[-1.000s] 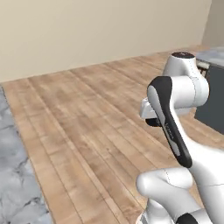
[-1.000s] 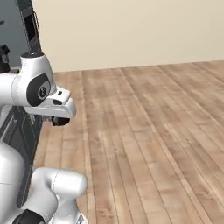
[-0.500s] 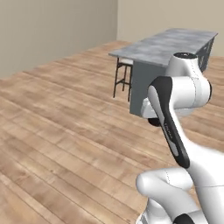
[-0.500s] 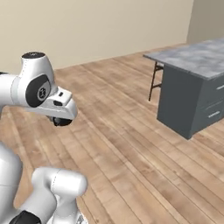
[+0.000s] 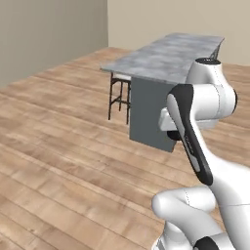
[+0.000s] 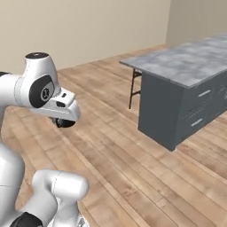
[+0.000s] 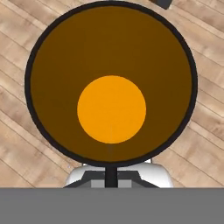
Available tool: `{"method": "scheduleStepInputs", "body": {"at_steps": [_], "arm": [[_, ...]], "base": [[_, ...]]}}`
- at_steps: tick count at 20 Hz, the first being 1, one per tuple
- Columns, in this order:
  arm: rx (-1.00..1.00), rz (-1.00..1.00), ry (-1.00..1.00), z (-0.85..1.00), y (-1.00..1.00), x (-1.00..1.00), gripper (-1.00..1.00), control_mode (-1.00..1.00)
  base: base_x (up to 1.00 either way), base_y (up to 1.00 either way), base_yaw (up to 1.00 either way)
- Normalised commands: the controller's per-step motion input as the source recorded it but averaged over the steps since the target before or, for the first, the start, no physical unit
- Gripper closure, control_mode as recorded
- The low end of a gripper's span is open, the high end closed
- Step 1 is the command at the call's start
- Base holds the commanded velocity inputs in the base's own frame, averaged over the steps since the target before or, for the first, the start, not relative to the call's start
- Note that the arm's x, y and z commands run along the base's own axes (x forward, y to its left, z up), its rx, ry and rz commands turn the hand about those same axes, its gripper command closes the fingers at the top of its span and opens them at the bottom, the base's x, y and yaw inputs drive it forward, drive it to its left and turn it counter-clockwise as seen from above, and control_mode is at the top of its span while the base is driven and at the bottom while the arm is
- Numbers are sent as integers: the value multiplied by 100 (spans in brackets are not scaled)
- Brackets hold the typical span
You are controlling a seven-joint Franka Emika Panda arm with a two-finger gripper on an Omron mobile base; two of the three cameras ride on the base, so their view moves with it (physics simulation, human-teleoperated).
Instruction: Clear the mugs and bowl far away from the sink.
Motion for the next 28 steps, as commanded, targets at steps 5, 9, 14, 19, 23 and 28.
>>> {"method": "scheduleStepInputs", "body": {"at_steps": [5,9,14,19,23,28], "arm": [[0,0,0,0,0,0,100,100],[0,0,0,0,0,0,100,100],[0,0,0,0,0,0,100,100],[0,0,0,0,0,0,100,100],[0,0,0,0,0,0,100,100],[0,0,0,0,0,0,100,100]], "base": [[100,40,-48],[100,63,-60],[100,94,-58],[100,100,-43],[100,94,-31],[100,64,-11]]}}
